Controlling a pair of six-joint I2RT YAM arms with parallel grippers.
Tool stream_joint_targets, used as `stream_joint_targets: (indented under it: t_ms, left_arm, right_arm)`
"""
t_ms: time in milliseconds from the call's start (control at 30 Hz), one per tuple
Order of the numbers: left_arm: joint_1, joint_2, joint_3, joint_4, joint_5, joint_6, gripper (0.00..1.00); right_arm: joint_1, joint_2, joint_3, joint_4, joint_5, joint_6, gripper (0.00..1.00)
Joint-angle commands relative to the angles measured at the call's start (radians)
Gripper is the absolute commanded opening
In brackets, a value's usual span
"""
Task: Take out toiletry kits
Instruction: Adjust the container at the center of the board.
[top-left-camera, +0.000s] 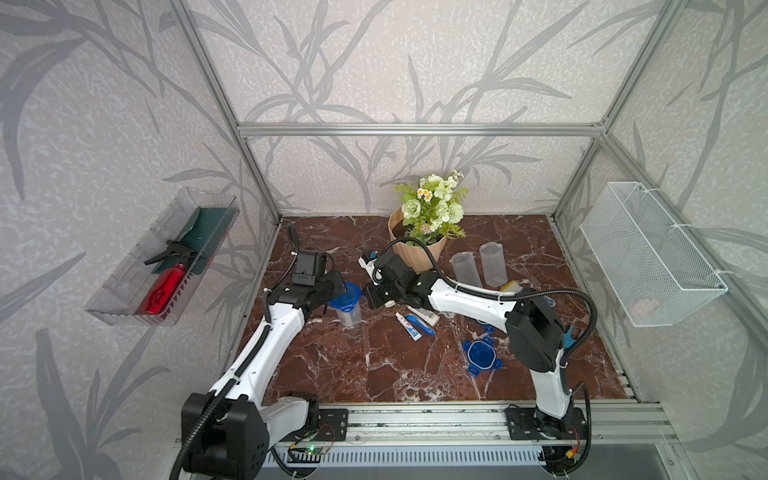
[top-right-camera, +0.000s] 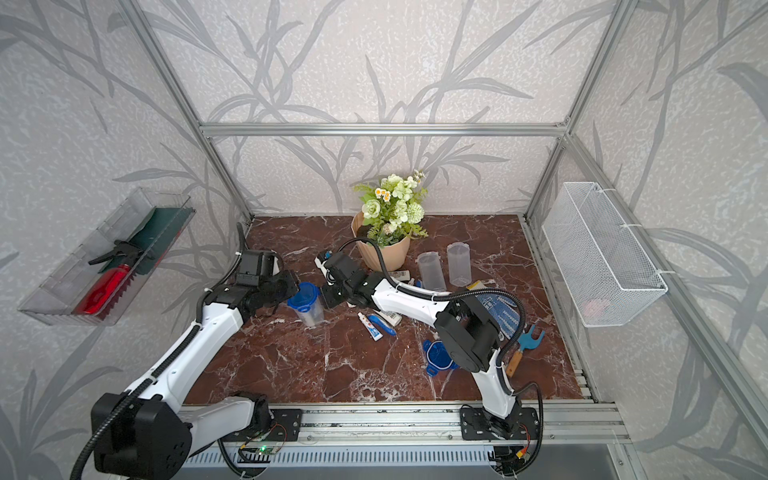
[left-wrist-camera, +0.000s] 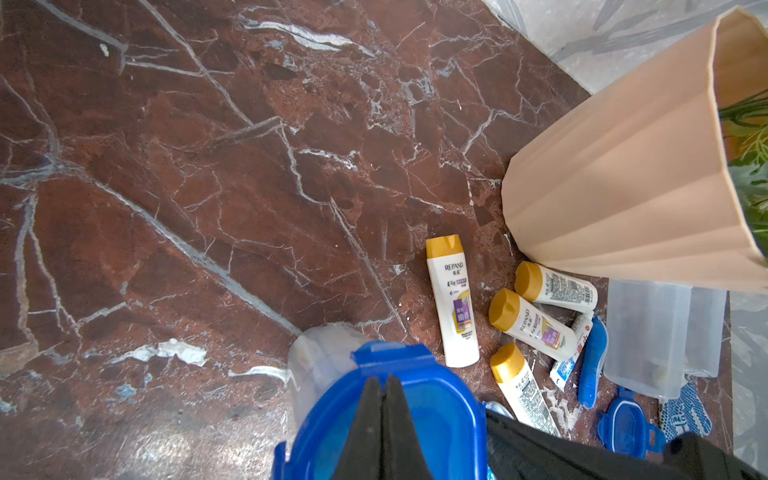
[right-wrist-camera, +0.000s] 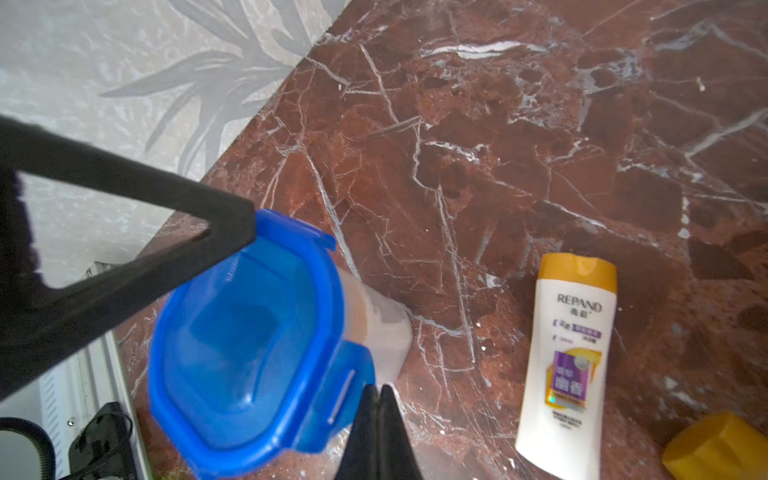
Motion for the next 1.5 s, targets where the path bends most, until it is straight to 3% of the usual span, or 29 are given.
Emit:
stream_joint_targets:
  t_ms: [0, 267, 400, 500, 1100, 1267, 1467]
  left_arm:
    - [0.001, -0.037, -0.021, -0.027, -0.031, 0.003, 0.00]
    - [0.001, -0.012, -0.012, -0.008, -0.058, -0.001, 0.00]
    - [0.001, -0.012, -0.011, -0.010, -0.067, 0.000, 0.00]
    - [0.001, -0.012, -0.019, -0.011, -0.065, -0.004, 0.00]
    - [-0.023, -0.098, -0.097, -0.035, 0.011, -0.029, 0.00]
    - [-0.041, -0.093, -0.089, -0.027, 0.015, -0.028, 0.00]
    - [-0.051, -0.054, -0.017, -0.020, 0.042, -0.019, 0.00]
  right_arm:
    - [0.003, -0.031, 0.015, -0.055, 0.020, -0.038, 0.00]
    - [0.050, -0.133, -0.075, -0.127, 0.093, -0.073, 0.00]
    - [0.100, -0.128, -0.099, -0.116, 0.071, -0.063, 0.00]
    - [0.101, -0.090, -0.062, -0.104, 0.029, -0.050, 0.00]
    - [0.031, 0.130, 0.319, -0.299, 0.122, -0.129, 0.00]
    - [0.019, 0.135, 0.322, -0.293, 0.105, -0.126, 0.00]
    - [-0.004, 0.067, 0.208, -0.229, 0.082, -0.096, 0.00]
